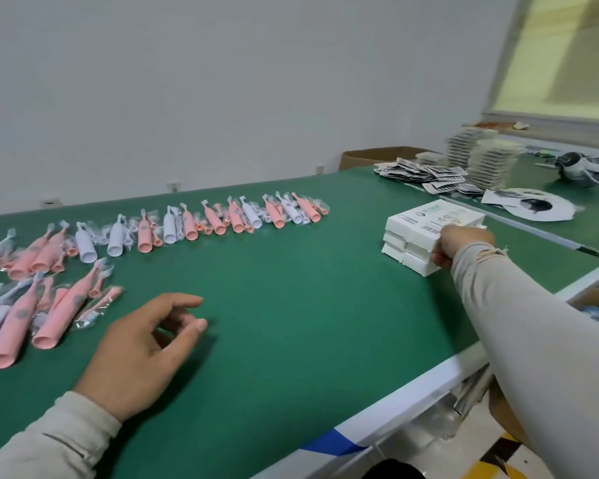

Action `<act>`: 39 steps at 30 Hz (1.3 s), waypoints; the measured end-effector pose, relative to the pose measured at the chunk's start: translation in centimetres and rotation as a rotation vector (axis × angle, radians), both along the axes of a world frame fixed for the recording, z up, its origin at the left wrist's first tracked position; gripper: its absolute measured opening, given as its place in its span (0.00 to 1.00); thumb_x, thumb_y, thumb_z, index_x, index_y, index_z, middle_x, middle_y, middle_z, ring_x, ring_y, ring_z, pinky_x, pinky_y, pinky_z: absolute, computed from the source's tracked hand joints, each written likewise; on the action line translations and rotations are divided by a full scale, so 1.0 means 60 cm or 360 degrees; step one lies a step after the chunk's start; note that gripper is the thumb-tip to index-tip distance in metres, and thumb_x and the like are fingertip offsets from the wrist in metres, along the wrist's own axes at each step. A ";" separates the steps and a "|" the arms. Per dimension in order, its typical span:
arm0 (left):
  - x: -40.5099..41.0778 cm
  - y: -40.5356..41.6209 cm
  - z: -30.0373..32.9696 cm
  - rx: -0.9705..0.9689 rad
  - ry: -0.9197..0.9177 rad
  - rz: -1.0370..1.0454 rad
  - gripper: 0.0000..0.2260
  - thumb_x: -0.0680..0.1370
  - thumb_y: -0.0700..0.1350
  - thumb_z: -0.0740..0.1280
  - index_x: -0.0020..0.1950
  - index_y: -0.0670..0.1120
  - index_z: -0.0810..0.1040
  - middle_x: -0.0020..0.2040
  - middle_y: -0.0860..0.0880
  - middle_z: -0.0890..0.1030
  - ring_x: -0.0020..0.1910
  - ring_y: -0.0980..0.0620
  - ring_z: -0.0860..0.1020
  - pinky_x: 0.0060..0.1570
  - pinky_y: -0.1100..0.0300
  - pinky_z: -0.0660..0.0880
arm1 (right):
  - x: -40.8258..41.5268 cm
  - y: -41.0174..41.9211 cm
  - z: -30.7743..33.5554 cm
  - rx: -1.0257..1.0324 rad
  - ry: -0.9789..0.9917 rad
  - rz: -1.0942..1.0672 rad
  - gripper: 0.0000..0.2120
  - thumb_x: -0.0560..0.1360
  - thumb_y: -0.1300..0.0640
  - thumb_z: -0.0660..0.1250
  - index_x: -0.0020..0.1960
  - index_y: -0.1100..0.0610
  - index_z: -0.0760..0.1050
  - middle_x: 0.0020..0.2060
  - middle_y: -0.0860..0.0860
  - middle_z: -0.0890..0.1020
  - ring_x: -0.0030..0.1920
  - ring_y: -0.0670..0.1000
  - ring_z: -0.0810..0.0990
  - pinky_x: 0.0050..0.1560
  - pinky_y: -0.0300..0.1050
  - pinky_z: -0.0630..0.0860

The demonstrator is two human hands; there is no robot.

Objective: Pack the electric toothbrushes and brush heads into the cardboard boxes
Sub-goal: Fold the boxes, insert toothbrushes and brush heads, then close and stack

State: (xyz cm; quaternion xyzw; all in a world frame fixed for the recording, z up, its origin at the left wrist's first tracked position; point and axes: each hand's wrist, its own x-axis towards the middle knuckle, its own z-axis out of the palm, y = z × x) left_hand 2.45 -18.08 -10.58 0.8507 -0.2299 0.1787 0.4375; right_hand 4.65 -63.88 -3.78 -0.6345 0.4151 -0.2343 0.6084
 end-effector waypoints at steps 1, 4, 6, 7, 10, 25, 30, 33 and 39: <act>0.000 0.001 0.000 0.0014 0.0002 0.0016 0.14 0.73 0.41 0.75 0.49 0.61 0.79 0.43 0.60 0.82 0.37 0.58 0.79 0.36 0.74 0.71 | -0.001 0.005 -0.001 0.0020 -0.0022 -0.0092 0.22 0.80 0.55 0.65 0.71 0.62 0.69 0.56 0.57 0.78 0.53 0.58 0.81 0.37 0.43 0.84; -0.001 0.003 0.002 0.0028 0.0022 0.0028 0.13 0.73 0.42 0.75 0.49 0.60 0.79 0.42 0.61 0.82 0.37 0.59 0.79 0.37 0.74 0.71 | -0.025 0.047 -0.004 -0.0201 -0.0009 -0.0473 0.20 0.76 0.47 0.66 0.60 0.61 0.78 0.56 0.57 0.82 0.52 0.60 0.81 0.54 0.49 0.78; -0.001 0.001 0.002 0.0021 0.0037 0.0016 0.12 0.74 0.43 0.75 0.49 0.60 0.79 0.41 0.60 0.82 0.37 0.59 0.80 0.39 0.72 0.72 | -0.047 0.111 -0.012 -0.0528 -0.0184 -0.0428 0.12 0.76 0.48 0.65 0.47 0.56 0.80 0.46 0.53 0.82 0.43 0.57 0.78 0.47 0.43 0.70; -0.001 -0.003 0.003 0.0023 0.0040 0.0014 0.12 0.74 0.44 0.75 0.48 0.61 0.79 0.41 0.60 0.82 0.37 0.59 0.79 0.39 0.71 0.73 | -0.057 0.156 -0.019 -0.0630 -0.0318 -0.0285 0.09 0.75 0.50 0.65 0.43 0.54 0.79 0.43 0.50 0.82 0.40 0.53 0.77 0.45 0.40 0.68; -0.006 -0.008 0.012 0.0107 0.0086 0.0092 0.08 0.75 0.46 0.73 0.47 0.60 0.79 0.38 0.59 0.82 0.39 0.60 0.79 0.46 0.62 0.77 | -0.055 0.310 -0.041 -0.0748 -0.0549 0.0383 0.07 0.76 0.54 0.68 0.39 0.50 0.78 0.39 0.43 0.82 0.37 0.38 0.77 0.38 0.30 0.69; -0.143 0.325 0.071 0.0747 0.0002 0.1376 0.14 0.79 0.51 0.67 0.63 0.50 0.77 0.61 0.50 0.77 0.60 0.47 0.75 0.59 0.50 0.74 | 0.015 0.722 -0.119 -0.0956 -0.0655 0.1729 0.07 0.75 0.54 0.70 0.39 0.46 0.79 0.35 0.41 0.82 0.38 0.45 0.80 0.40 0.37 0.73; -0.153 0.435 0.153 0.0902 -0.0343 0.1883 0.17 0.76 0.46 0.69 0.64 0.42 0.77 0.63 0.41 0.77 0.62 0.38 0.73 0.62 0.45 0.69 | 0.016 0.713 -0.125 -0.0997 -0.0677 0.1774 0.06 0.75 0.53 0.71 0.40 0.48 0.80 0.36 0.45 0.84 0.41 0.51 0.82 0.49 0.50 0.80; -0.147 0.468 0.180 0.0973 -0.0190 0.2266 0.21 0.75 0.51 0.69 0.64 0.42 0.76 0.62 0.38 0.76 0.60 0.36 0.73 0.57 0.45 0.70 | 0.013 0.713 -0.121 -0.0924 -0.0682 0.1767 0.06 0.76 0.54 0.71 0.40 0.49 0.80 0.36 0.45 0.84 0.41 0.51 0.82 0.49 0.49 0.80; -0.133 0.485 0.183 0.0847 0.0105 0.2469 0.17 0.75 0.57 0.64 0.54 0.47 0.83 0.55 0.39 0.76 0.58 0.36 0.74 0.53 0.46 0.73 | 0.010 0.710 -0.121 -0.0883 -0.0678 0.1760 0.06 0.76 0.55 0.71 0.40 0.49 0.81 0.35 0.45 0.83 0.38 0.48 0.80 0.44 0.43 0.78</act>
